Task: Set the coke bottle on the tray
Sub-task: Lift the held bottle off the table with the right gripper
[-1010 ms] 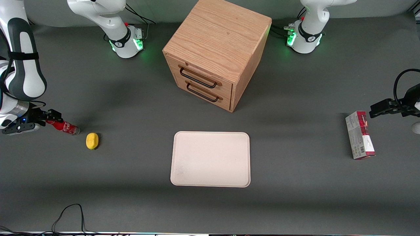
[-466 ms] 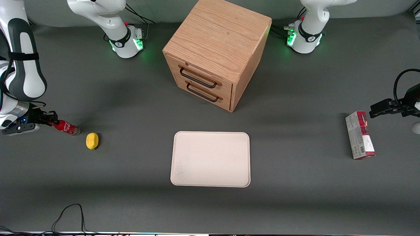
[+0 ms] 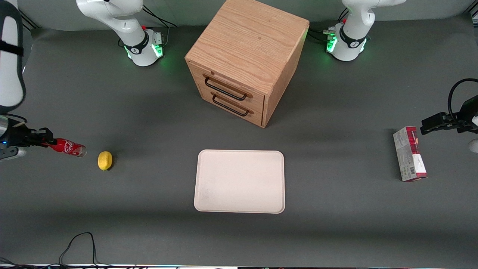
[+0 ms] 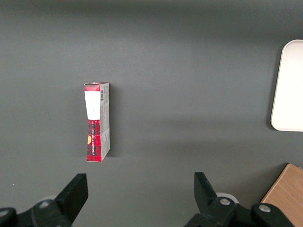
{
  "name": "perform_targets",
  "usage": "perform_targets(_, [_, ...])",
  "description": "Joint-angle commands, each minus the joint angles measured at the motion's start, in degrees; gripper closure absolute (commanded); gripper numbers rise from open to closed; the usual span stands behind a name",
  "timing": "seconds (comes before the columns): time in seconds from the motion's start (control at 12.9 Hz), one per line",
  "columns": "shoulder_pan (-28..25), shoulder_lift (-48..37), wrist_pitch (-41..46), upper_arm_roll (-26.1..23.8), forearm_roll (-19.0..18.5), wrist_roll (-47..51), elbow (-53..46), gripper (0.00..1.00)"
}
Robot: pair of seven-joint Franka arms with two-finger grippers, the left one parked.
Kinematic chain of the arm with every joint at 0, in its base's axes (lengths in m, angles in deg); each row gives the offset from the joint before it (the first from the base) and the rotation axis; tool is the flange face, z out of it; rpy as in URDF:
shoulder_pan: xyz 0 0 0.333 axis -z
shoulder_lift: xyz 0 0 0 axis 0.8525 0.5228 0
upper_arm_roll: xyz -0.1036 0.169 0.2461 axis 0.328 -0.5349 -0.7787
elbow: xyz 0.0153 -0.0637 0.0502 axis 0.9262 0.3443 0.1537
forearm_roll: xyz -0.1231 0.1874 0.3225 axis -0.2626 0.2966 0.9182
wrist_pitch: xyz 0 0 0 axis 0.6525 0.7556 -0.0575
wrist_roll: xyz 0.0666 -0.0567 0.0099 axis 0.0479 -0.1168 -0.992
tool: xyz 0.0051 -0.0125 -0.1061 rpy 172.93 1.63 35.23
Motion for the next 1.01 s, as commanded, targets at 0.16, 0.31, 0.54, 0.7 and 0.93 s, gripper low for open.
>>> perform_targets(0.16, [0.2, 2.9, 20.5, -9.1, -2.8, 10.9, -24.4, 1.0])
perform_targets(0.31, [0.3, 6.2, 27.4, -15.1, -3.5, 17.6, -34.4, 1.0])
perform_targets(0.54, [0.3, 9.5, 29.2, -24.3, -3.6, 30.3, -40.2, 1.0])
perform_targets(0.7, [0.2, 12.3, 24.8, -32.6, -3.8, 41.2, -40.5, 1.0])
perform_targets(0.93, [-0.1, 19.4, 16.1, -46.2, -12.3, 55.8, -40.5, 1.0])
